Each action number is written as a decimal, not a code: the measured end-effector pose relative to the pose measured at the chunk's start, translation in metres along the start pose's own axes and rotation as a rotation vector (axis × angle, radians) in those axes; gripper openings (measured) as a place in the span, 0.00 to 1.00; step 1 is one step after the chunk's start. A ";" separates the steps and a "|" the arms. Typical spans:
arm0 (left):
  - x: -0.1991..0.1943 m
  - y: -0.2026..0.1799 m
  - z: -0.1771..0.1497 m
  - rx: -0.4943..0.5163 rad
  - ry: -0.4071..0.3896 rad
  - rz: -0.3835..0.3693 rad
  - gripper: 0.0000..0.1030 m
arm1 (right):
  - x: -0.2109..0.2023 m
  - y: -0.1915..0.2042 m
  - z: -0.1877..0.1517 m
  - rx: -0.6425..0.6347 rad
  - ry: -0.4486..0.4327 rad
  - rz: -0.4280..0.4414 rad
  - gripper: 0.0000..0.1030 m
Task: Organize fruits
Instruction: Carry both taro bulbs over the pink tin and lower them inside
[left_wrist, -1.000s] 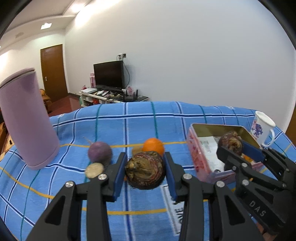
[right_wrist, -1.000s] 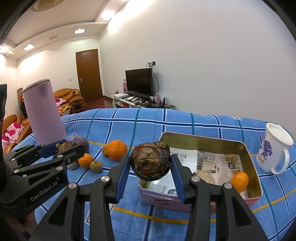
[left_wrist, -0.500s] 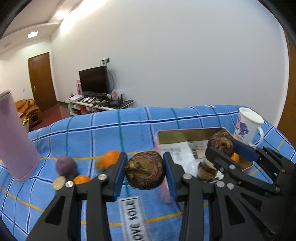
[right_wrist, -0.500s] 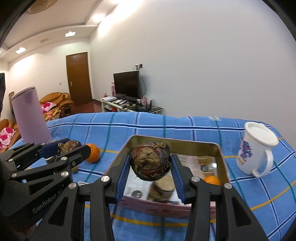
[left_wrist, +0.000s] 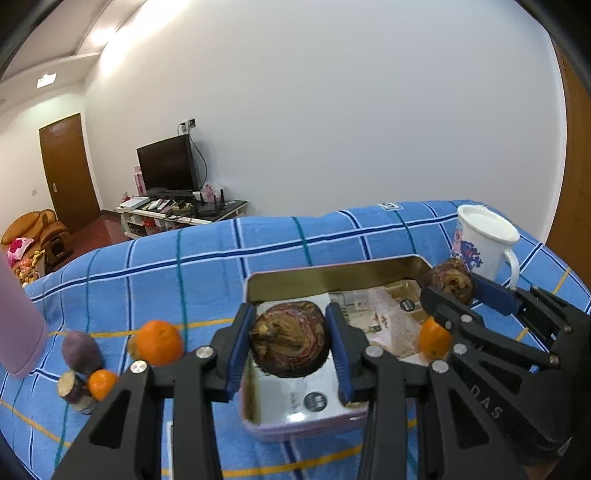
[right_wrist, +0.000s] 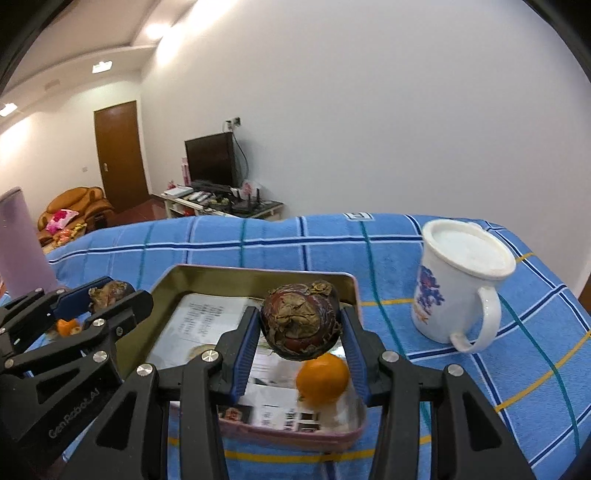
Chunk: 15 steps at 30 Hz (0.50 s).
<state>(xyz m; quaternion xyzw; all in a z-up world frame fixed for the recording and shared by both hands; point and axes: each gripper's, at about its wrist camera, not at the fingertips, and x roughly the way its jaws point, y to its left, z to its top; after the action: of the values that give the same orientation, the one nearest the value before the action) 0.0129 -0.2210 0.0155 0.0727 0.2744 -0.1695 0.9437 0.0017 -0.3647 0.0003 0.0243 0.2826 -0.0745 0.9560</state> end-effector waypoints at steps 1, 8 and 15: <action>0.002 -0.001 0.000 0.002 0.002 0.000 0.41 | 0.002 -0.002 0.000 0.001 0.008 -0.007 0.45; 0.019 -0.010 -0.002 0.001 0.020 -0.003 0.41 | 0.018 -0.003 -0.005 0.005 0.091 -0.022 0.45; 0.032 -0.010 -0.007 -0.009 0.054 -0.012 0.41 | 0.025 0.001 -0.006 -0.015 0.111 -0.036 0.45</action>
<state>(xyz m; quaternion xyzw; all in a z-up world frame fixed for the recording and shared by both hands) 0.0307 -0.2374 -0.0083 0.0712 0.3010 -0.1717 0.9353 0.0198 -0.3667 -0.0183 0.0162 0.3363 -0.0880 0.9375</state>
